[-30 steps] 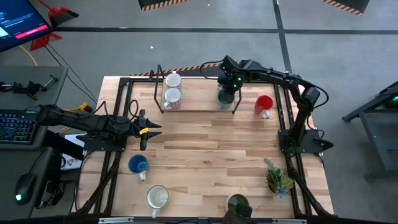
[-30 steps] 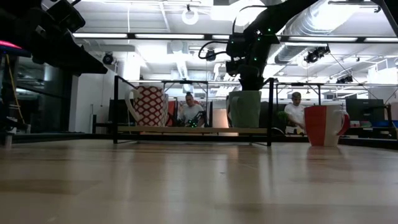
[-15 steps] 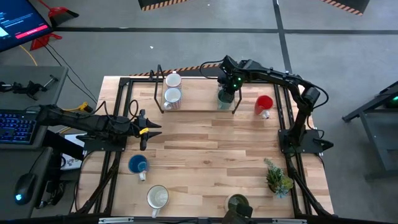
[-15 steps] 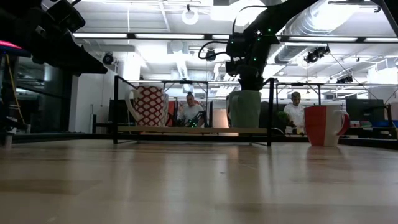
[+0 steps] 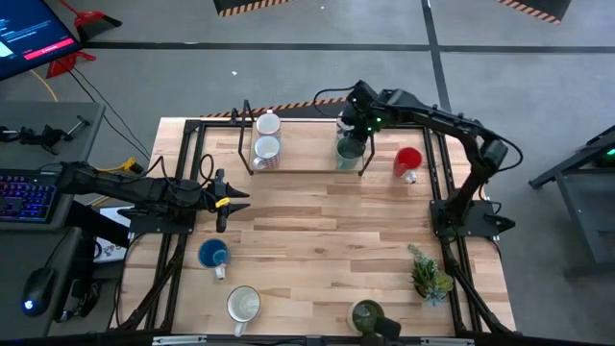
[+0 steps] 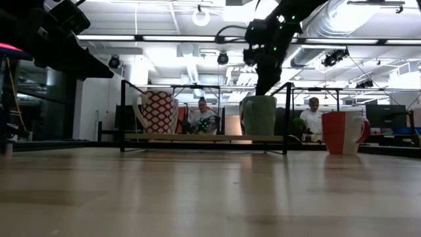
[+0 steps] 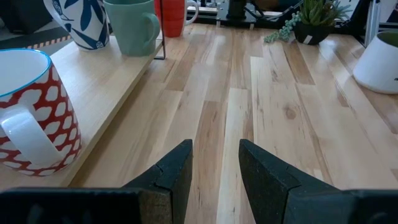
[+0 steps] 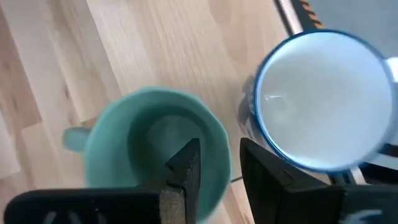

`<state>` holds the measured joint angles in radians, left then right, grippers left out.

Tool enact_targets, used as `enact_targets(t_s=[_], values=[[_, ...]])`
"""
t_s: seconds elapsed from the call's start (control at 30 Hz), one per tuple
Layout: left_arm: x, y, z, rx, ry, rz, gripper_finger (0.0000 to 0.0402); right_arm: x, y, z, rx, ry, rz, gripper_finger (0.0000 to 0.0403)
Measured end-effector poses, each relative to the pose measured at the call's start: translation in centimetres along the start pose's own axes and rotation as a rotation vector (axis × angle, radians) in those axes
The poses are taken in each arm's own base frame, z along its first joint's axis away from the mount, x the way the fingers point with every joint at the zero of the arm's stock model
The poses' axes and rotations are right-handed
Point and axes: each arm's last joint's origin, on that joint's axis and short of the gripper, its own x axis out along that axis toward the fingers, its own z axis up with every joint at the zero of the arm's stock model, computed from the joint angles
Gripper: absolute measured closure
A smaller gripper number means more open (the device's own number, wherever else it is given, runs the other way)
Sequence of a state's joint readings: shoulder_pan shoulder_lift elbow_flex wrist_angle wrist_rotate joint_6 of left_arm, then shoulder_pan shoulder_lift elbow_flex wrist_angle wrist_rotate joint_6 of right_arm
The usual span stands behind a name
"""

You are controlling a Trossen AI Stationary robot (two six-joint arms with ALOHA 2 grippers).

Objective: Place coffee mugs
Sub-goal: Put the light green mug on the shelf, then put the red mug on the shelf

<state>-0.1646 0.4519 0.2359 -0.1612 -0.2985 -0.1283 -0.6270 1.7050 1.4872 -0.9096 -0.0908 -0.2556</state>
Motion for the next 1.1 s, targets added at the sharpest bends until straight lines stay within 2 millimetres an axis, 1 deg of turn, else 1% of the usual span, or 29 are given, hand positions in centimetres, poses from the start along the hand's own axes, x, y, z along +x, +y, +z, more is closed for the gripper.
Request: enact_targets(t_s=[0.17,0.3,0.4,0.53,0.7,0.8,0.97,1.1], values=[[0.0,0.0,0.0,0.0,0.0,0.0,0.028,-2.9,0.8,-0.8,-0.009,-0.001,0.001,0.031],[0.0,0.0,0.0,0.0,0.0,0.0,0.028,-5.5,1.7,-2.0,-0.009,0.022,0.005,0.031],[0.0,0.0,0.0,0.0,0.0,0.0,0.028,-7.2,2.1,-3.2,0.024,0.057,-0.015,0.0311],[0.0,0.0,0.0,0.0,0.0,0.0,0.028,-8.7,2.3,-4.7,0.088,0.138,-0.063,0.0311],[0.0,0.0,0.0,0.0,0.0,0.0,0.028,-9.9,2.1,-6.1,0.168,0.224,-0.127,0.0311],[0.0,0.0,0.0,0.0,0.0,0.0,0.028,-9.9,2.0,-7.0,0.212,0.213,-0.139,0.0311],[0.0,0.0,0.0,0.001,-0.001,0.0,0.028,-7.6,2.1,-11.0,0.271,0.208,-0.121,0.0311],[0.0,0.0,0.0,0.007,-0.001,0.0,0.028,-6.2,2.7,-13.2,0.28,0.124,-0.099,0.0312]])
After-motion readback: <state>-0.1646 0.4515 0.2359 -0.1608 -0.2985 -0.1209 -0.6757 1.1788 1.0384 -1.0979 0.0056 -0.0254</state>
